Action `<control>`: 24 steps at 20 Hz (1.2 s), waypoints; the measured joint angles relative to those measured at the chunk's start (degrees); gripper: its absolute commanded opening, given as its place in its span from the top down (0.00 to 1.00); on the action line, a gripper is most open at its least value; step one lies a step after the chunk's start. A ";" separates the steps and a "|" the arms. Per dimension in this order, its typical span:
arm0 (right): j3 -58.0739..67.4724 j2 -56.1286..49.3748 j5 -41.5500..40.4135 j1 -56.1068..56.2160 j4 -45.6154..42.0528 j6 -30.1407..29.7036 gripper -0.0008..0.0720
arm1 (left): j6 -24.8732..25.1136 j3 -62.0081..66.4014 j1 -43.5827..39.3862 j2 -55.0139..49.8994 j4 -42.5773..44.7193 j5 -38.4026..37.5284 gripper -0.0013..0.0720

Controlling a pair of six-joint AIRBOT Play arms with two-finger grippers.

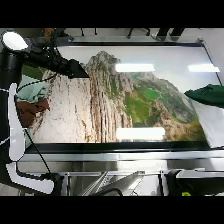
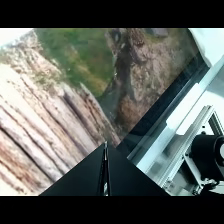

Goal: Fold the shirts.

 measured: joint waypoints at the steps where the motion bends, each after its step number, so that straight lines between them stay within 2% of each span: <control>1: 0.00 0.00 0.94 -0.81 -1.62 0.39 0.96 | 0.00 0.00 0.00 0.00 0.00 -0.11 0.96; 6: -0.83 0.09 7.02 -2.60 -10.25 4.94 0.96 | 0.09 0.00 0.00 0.00 -0.02 -0.35 0.96; 11: -8.07 0.02 11.65 -2.95 -18.62 9.53 0.94 | 0.52 0.00 0.00 0.00 -0.02 -0.52 0.96; 12: -10.25 0.00 11.96 -2.97 -19.80 10.05 0.70 | 0.55 0.00 0.00 0.00 -0.02 -0.52 0.96; 13: -12.44 0.00 12.17 -2.97 -20.92 10.54 0.26 | 0.57 0.00 0.00 0.00 -0.02 -0.52 0.96; 14: -14.36 -0.15 12.44 -2.97 -21.92 10.88 0.09 | 0.59 0.00 0.00 0.00 -0.02 -0.52 0.96; 19: -16.76 -0.98 12.35 -2.89 -24.61 11.74 0.10 | 0.70 0.00 0.00 0.00 -0.02 -0.79 0.96; 20: -15.80 -1.03 12.24 -2.69 -24.70 11.78 0.24 | 0.70 0.00 0.00 0.00 -0.02 -0.74 0.96; 22: -12.68 -1.07 11.17 -1.84 -23.91 11.98 0.79 | 0.70 0.00 0.00 0.00 -0.02 -0.37 0.96; 23: -11.02 -1.07 10.45 -1.31 -22.75 12.00 0.96 | 0.70 0.00 0.00 0.00 -0.02 -0.13 0.96; 24: -9.33 -0.94 9.42 -0.52 -20.74 11.96 0.96 | 0.70 0.00 0.00 0.00 -0.04 0.20 0.96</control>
